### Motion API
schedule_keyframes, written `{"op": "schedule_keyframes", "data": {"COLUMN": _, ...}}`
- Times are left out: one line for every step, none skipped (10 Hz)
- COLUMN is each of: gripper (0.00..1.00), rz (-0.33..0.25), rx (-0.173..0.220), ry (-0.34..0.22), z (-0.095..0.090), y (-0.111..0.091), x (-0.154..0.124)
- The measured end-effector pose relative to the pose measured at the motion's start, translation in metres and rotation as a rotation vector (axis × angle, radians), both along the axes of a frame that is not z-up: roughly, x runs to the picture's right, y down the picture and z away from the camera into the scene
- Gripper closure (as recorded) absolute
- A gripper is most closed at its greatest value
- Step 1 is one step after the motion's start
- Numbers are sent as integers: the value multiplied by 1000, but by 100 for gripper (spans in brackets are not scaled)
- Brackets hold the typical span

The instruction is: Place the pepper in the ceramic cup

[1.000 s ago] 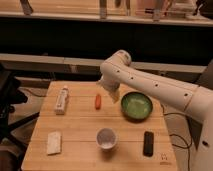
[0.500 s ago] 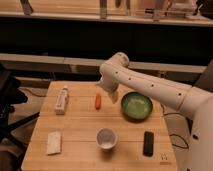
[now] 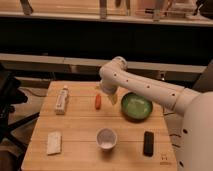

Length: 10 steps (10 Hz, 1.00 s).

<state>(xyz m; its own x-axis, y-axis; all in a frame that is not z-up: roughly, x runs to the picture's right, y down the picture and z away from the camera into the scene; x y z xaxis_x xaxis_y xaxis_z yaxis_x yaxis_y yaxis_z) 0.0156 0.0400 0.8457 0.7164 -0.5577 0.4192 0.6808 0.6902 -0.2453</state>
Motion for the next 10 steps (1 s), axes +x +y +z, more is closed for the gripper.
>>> {"op": "schedule_keyframes", "data": {"gripper": 20, "rz": -2, "rx": -11, "ry": 1, "z": 9, "y": 6, "x": 2}}
{"op": "schedule_keyframes", "data": {"gripper": 20, "rz": -2, "rx": -16, "ry": 0, "z": 16, "y": 9, "x": 2}}
{"op": "schedule_keyframes", "data": {"gripper": 20, "rz": -3, "rx": -20, "ry": 0, "z": 20, "y": 11, "x": 2}}
{"op": "schedule_keyframes", "data": {"gripper": 20, "rz": -6, "rx": -26, "ry": -1, "z": 26, "y": 13, "x": 0}}
{"op": "schedule_keyframes", "data": {"gripper": 20, "rz": -8, "rx": -30, "ry": -3, "z": 31, "y": 14, "x": -1}}
{"op": "schedule_keyframes", "data": {"gripper": 20, "rz": -11, "rx": -36, "ry": -4, "z": 36, "y": 15, "x": -2}}
{"op": "schedule_keyframes", "data": {"gripper": 20, "rz": -13, "rx": -44, "ry": -3, "z": 39, "y": 17, "x": -2}}
{"op": "schedule_keyframes", "data": {"gripper": 20, "rz": -16, "rx": -48, "ry": -5, "z": 41, "y": 19, "x": -3}}
{"op": "schedule_keyframes", "data": {"gripper": 20, "rz": -19, "rx": -57, "ry": -8, "z": 47, "y": 23, "x": -3}}
{"op": "schedule_keyframes", "data": {"gripper": 20, "rz": -20, "rx": -63, "ry": -12, "z": 51, "y": 25, "x": -4}}
